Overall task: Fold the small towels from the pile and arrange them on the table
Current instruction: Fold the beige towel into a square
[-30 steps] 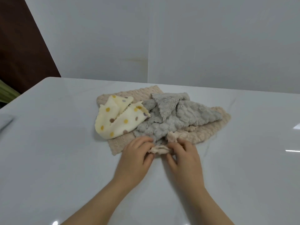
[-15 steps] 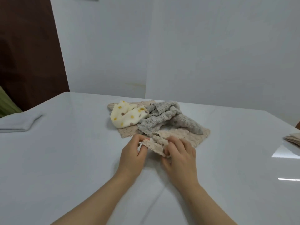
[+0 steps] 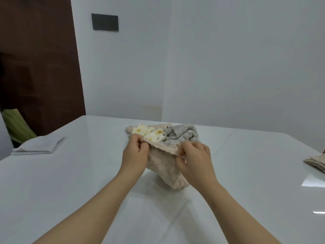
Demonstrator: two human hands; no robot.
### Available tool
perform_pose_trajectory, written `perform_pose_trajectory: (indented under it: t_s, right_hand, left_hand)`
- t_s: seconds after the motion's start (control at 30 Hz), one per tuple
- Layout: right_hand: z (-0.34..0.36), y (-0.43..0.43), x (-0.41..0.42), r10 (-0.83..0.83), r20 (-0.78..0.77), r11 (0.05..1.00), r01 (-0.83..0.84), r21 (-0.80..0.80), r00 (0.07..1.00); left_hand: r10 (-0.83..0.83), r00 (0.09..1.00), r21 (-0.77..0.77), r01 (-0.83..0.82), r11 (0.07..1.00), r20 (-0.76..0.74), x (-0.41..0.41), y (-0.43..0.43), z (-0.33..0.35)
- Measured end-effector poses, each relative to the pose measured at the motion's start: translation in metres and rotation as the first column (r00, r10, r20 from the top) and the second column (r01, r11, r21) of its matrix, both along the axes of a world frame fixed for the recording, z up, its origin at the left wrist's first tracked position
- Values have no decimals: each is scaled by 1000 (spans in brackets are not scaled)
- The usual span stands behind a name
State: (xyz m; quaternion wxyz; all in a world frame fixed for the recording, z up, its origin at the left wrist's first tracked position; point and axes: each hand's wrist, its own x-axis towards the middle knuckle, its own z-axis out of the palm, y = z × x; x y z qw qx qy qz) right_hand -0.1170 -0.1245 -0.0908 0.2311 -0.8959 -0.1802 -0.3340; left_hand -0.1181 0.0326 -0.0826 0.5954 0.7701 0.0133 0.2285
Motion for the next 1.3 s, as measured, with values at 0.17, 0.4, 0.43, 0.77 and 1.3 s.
perform_pose_trajectory:
  t_s: [0.17,0.4,0.43,0.77,1.3]
  right_hand:
    - [22,4,10,42,-24,989,-38,144,999]
    - [82,8,13,119,-27,940,-104,324,993]
    - [92,11,11,142,-18,933,-128,336,990]
    - [111,12,16,246,-379,963,-182,198,892]
    - [-43,8,80,-417,-224,902,371,-219,881]
  left_hand:
    - [7,1000,72,-8,997,21,3,10,28]
    - [-6,1000,-65,7,998,6,11,34,81]
    - [-21,1000,-122,21,992,-1,9,37,90]
    - [-132,935,-300,29,954,-330,16,69,69]
    - [281,947,270,-233,934,-154,68,86,-60]
